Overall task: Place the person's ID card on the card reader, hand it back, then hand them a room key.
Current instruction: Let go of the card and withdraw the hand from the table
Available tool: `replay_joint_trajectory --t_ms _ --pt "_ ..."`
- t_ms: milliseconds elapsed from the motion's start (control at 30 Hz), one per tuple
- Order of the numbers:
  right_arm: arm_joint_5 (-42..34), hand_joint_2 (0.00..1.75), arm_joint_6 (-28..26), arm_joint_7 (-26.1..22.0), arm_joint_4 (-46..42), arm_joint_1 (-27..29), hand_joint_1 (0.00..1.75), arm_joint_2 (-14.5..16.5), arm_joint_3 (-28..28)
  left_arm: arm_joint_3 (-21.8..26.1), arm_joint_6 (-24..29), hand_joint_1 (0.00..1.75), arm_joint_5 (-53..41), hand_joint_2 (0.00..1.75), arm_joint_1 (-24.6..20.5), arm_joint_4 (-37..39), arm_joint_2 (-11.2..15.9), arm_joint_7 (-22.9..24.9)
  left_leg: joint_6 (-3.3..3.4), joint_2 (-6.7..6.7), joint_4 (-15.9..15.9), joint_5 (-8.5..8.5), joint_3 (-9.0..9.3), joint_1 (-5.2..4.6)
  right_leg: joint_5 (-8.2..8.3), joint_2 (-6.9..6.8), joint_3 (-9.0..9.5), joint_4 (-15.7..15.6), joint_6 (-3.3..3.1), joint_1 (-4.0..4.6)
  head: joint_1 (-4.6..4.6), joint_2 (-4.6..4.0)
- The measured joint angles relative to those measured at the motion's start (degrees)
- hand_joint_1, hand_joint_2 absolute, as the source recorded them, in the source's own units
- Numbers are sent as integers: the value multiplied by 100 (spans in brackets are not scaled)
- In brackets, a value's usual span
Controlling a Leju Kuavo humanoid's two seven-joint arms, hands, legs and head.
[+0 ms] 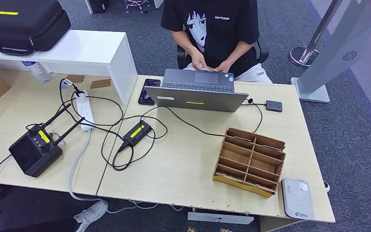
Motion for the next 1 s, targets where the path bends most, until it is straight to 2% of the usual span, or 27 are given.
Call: replay_joint_trajectory --t_ms 67,133,200,233,267,300,367,433,500,567,600,633,733,767,900,933,1000 --pt "-3 0 0 0 0 0 0 0 0 -1 -44 0 -14 175 0 0 1 -31 0 0 0 0 0 0 0 0 0 0 0 0 0 0" --pt "-9 0 0 0 0 0 0 0 0 0 -15 0 -11 175 -1 0 -1 -37 0 0 0 0 0 0 0 0 0 0 0 0 0 0" --pt "-9 0 0 0 0 0 0 0 -1 1 40 86 3 175 0 0 -6 -17 0 0 0 0 0 0 0 0 0 0 0 0 1 0" --pt "-9 0 0 0 0 1 0 0 -1 1 52 123 8 175 0 0 -8 -6 0 0 0 0 0 0 0 0 0 0 0 0 1 0" --pt "-9 0 0 0 0 1 0 0 -2 1 44 143 7 175 0 0 -9 -4 0 0 0 0 0 0 0 0 0 0 0 0 1 0" --pt "-9 0 0 0 0 1 0 0 -3 1 19 121 4 175 0 0 -9 -10 0 0 0 0 0 0 0 0 0 0 0 0 0 0" --pt "-9 0 0 0 0 0 0 0 -5 1 -39 40 -5 175 0 0 -9 -36 0 0 0 0 0 0 0 0 0 0 0 0 0 0" --pt "-9 0 0 0 0 0 0 1 -13 1 -45 0 -3 175 0 0 -11 -43 0 0 0 0 0 0 0 0 0 0 0 0 0 0" --pt "-8 0 0 0 0 0 0 2 -22 1 -2 53 10 175 0 0 -14 -27 0 0 0 0 0 0 0 0 0 0 0 0 0 0" --pt "-7 0 1 -2 0 1 0 2 -27 1 38 124 24 175 0 0 -16 -4 0 0 0 0 0 0 0 0 0 0 0 0 0 0" --pt "-7 0 3 -4 0 2 0 2 -29 1 38 133 24 175 0 0 -16 2 0 0 0 0 0 0 0 0 0 0 0 0 0 0" --pt "-7 0 4 -8 0 3 0 2 -30 1 27 120 20 175 0 0 -16 1 0 0 0 0 0 0 0 0 0 0 0 0 0 0" --pt "-8 0 7 -11 0 4 0 2 -31 1 -6 14 12 175 0 0 -16 -11 0 0 0 0 0 0 0 0 0 0 0 0 0 0" --pt "-8 0 7 -11 0 4 0 2 -31 1 -11 0 12 175 0 0 -16 -13 0 0 0 0 0 0 0 0 0 0 0 0 0 0" --pt "-7 0 7 -11 0 5 0 4 -31 1 5 3 26 175 0 0 -16 -11 0 0 0 0 0 0 0 0 0 0 0 0 0 0" --pt "-7 0 7 -11 0 6 0 4 -31 1 2 17 27 175 0 0 -16 -11 0 0 0 0 0 0 0 0 0 0 0 0 0 0" --pt "-7 0 7 -11 0 7 0 4 -31 1 -8 15 21 175 0 0 -16 -18 0 0 0 0 0 0 0 0 0 0 0 0 0 0"
